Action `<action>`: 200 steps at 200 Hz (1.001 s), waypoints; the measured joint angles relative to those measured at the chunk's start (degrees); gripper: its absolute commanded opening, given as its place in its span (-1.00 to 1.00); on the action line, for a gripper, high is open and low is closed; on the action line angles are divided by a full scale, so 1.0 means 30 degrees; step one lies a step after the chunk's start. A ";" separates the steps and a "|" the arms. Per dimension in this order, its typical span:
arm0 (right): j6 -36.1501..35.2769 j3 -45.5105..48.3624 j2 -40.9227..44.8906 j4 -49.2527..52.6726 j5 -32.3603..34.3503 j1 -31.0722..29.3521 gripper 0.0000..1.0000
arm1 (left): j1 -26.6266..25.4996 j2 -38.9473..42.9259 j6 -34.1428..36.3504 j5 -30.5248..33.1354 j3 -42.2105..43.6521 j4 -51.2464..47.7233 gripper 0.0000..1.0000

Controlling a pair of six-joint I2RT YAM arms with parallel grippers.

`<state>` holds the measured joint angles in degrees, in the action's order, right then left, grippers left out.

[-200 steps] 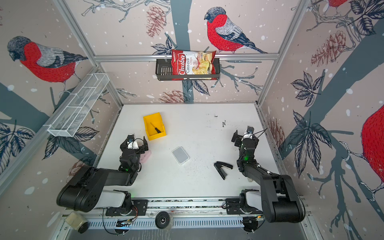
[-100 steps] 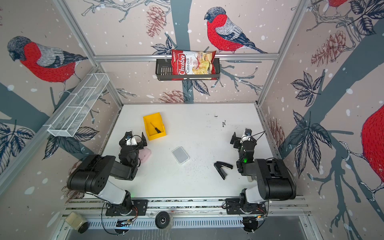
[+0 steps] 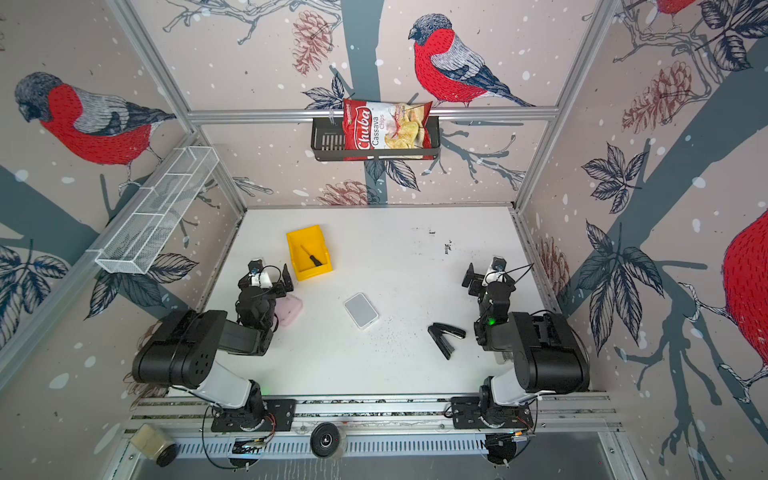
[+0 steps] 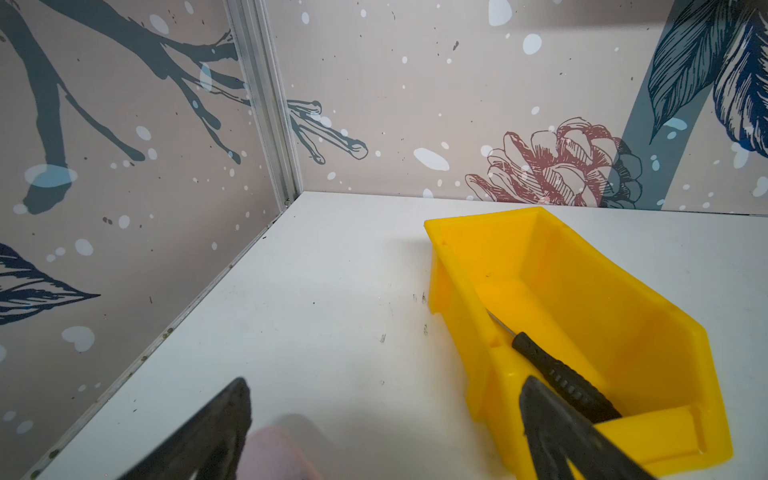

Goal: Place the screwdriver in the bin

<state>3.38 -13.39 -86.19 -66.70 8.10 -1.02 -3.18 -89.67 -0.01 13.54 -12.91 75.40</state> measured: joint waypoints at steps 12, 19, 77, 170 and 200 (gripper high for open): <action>0.0000 0.0000 0.0000 0.0000 0.0000 0.0000 0.99 | 0.0000 0.0000 0.0000 -0.0022 0.0000 -0.0007 0.98; 0.0000 0.0000 0.0000 0.0000 0.0000 0.0000 0.99 | 0.0000 0.0000 0.0000 -0.0051 0.0000 -0.0015 0.98; 0.0000 -0.0029 0.0000 0.0000 0.0000 0.0007 0.99 | 0.0000 0.0029 0.0000 -0.0080 0.0000 -0.0073 0.98; 0.0000 -0.0036 0.0000 0.0000 0.0000 0.0000 0.99 | 0.0000 0.0029 0.0007 -0.0080 -0.0051 -0.0095 0.98; 0.0000 -0.0036 0.0000 0.0000 0.0000 0.0007 0.99 | 0.0000 0.0022 0.0007 -0.0080 -0.0102 -0.0226 0.98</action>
<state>3.38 -13.50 -86.19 -66.70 8.10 -0.99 -3.18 -89.60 0.01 13.30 -13.21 74.72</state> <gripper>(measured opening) 0.995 0.991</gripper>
